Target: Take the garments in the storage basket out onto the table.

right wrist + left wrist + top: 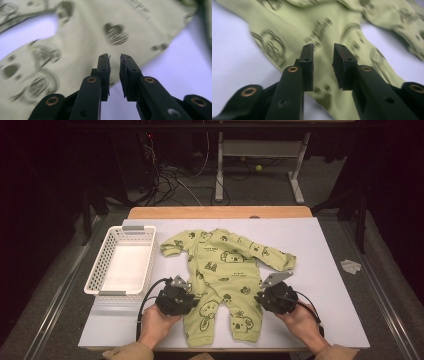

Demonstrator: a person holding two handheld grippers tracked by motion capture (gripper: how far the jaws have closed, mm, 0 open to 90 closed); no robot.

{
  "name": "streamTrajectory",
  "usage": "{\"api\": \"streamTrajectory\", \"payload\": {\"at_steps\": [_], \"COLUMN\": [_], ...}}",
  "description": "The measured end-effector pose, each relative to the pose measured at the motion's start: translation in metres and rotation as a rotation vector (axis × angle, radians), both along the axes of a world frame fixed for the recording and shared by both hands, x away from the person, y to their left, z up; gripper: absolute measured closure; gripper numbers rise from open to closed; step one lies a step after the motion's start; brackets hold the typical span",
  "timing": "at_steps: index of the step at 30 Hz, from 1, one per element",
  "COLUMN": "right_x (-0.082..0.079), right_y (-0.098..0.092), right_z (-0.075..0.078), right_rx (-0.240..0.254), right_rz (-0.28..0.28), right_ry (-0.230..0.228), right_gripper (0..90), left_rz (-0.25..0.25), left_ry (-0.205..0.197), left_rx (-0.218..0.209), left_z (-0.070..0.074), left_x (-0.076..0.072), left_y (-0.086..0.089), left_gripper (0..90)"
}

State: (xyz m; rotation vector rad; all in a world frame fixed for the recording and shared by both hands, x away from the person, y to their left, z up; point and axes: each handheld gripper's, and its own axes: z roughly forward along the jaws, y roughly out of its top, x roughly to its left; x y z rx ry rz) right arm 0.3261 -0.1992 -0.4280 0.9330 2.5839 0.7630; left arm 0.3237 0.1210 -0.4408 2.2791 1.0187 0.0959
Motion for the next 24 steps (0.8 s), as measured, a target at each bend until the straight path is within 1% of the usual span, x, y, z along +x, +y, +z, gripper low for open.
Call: {"api": "streamTrajectory", "payload": {"at_steps": [2,3,5,6,7,8,10,11,12,14,16,19,21,22,23,24], "right_x": [0.012,0.019,0.033,0.038,0.042,0.046,0.050,0.050,0.049,0.045,0.041,0.031,0.024,0.021,0.019,0.019], "right_y": [-0.001,0.000,0.001,0.001,0.001,0.001,0.001,0.000,0.000,0.001,0.002,0.001,-0.001,-0.003,-0.004,-0.006], "right_z": [-0.001,-0.002,-0.008,-0.010,-0.012,-0.013,-0.018,-0.019,-0.019,-0.018,-0.017,-0.016,-0.015,-0.015,-0.014,-0.013], "right_rx": [0.004,0.002,-0.011,-0.010,-0.011,-0.015,-0.018,-0.007,-0.009,-0.026,-0.043,-0.059,-0.057,-0.051,-0.044,-0.036], "right_rz": [-0.023,-0.040,-0.071,-0.088,-0.096,-0.106,-0.116,-0.114,-0.104,-0.086,-0.068,-0.042,-0.027,-0.023,-0.023,-0.025], "right_ry": [0.006,0.007,0.016,0.021,0.020,0.026,0.054,0.056,0.062,0.064,0.066,0.064,0.060,0.058,0.061,0.065], "right_gripper": [76.8,75.4,73.2,72.0,71.6,71.5,73.9,78.2,85.2,88.3,89.0,89.1,89.0,88.8,88.5,87.9], "left_rz": [0.026,0.036,0.056,0.058,0.057,0.057,0.047,0.033,0.024,0.013,0.001,-0.020,-0.042,-0.051,-0.059,-0.057], "left_ry": [-0.006,-0.003,0.006,0.010,0.023,0.018,0.032,0.038,0.041,0.046,0.050,0.057,0.076,0.074,0.062,0.052], "left_rx": [0.023,0.023,0.046,0.053,0.052,0.038,0.035,0.040,0.049,0.065,0.069,0.054,0.035,0.039,0.049,0.048], "left_z": [-0.002,-0.004,-0.009,-0.011,-0.014,-0.015,-0.015,-0.015,-0.014,-0.013,-0.012,-0.013,-0.013,-0.013,-0.012,-0.011], "left_x": [0.013,0.020,0.032,0.035,0.039,0.040,0.041,0.040,0.039,0.036,0.033,0.025,0.020,0.017,0.015,0.015], "left_y": [-0.003,-0.004,-0.008,-0.009,-0.010,-0.010,-0.010,-0.011,-0.011,-0.012,-0.011,-0.009,-0.007,-0.008,-0.009,-0.009], "left_gripper": [62.9,62.7,62.8,62.8,63.2,64.7,72.0,76.0,81.0,83.9,85.0,85.1,85.7,85.6,85.5,85.2]}}
